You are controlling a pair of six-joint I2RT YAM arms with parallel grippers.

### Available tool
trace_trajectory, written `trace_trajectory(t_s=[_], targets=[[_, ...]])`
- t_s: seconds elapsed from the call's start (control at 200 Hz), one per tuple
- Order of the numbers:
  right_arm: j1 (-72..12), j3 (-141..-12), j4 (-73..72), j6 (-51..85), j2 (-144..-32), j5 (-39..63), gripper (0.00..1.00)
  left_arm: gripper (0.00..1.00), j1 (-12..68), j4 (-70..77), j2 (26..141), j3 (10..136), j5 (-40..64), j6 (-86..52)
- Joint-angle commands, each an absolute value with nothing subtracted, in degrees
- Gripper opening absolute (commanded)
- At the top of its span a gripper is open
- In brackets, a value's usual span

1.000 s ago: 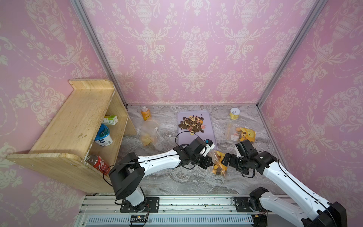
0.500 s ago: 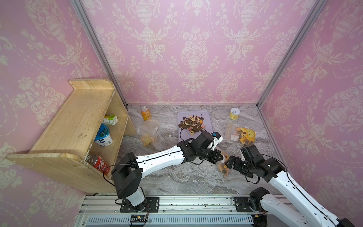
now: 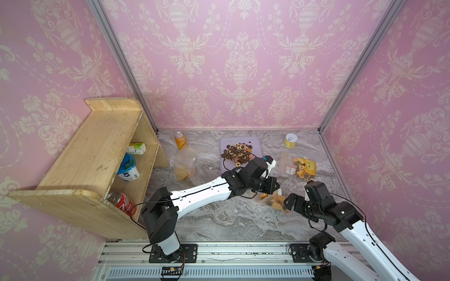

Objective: Pour cookies out of the ziploc bag
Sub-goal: 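Pour the cookies out of the ziploc bag onto the tray.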

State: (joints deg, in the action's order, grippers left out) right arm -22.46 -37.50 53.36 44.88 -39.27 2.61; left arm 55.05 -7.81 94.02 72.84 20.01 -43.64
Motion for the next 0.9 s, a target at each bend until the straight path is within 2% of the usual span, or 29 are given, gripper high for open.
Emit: trace_trajectory(t_s=[0.0,0.225,0.34,0.46,0.55,0.725,0.896], targets=[[-22.22,-38.86,52.44,41.92,-41.02,7.44,1.0,0.0,49.13,-2.89,89.98,66.87,19.84,-47.34],[-22.21,-40.07,48.24,38.83,-43.69,15.64,0.98,0.0,39.36,-1.18,87.93,58.25,23.03,-46.63],[-22.29,-39.99,45.15,39.35,-46.72,19.07,0.94,0.0,37.05,-1.13,88.14,56.81,23.31,-45.8],[-23.95,-38.37,39.35,41.83,-49.39,20.99,0.95,0.0,35.78,0.63,89.55,56.66,25.2,-46.59],[-27.34,-37.33,34.95,44.16,-51.02,20.11,1.0,0.0,35.72,0.94,90.0,57.19,25.41,-46.62],[-36.64,-34.49,24.14,50.31,-56.2,15.94,1.0,0.0,35.43,1.12,90.74,57.88,26.09,-46.41],[-46.01,-39.74,28.5,46.83,-62.12,1.85,1.0,0.0,35.23,0.99,90.66,57.66,26.97,-46.32]])
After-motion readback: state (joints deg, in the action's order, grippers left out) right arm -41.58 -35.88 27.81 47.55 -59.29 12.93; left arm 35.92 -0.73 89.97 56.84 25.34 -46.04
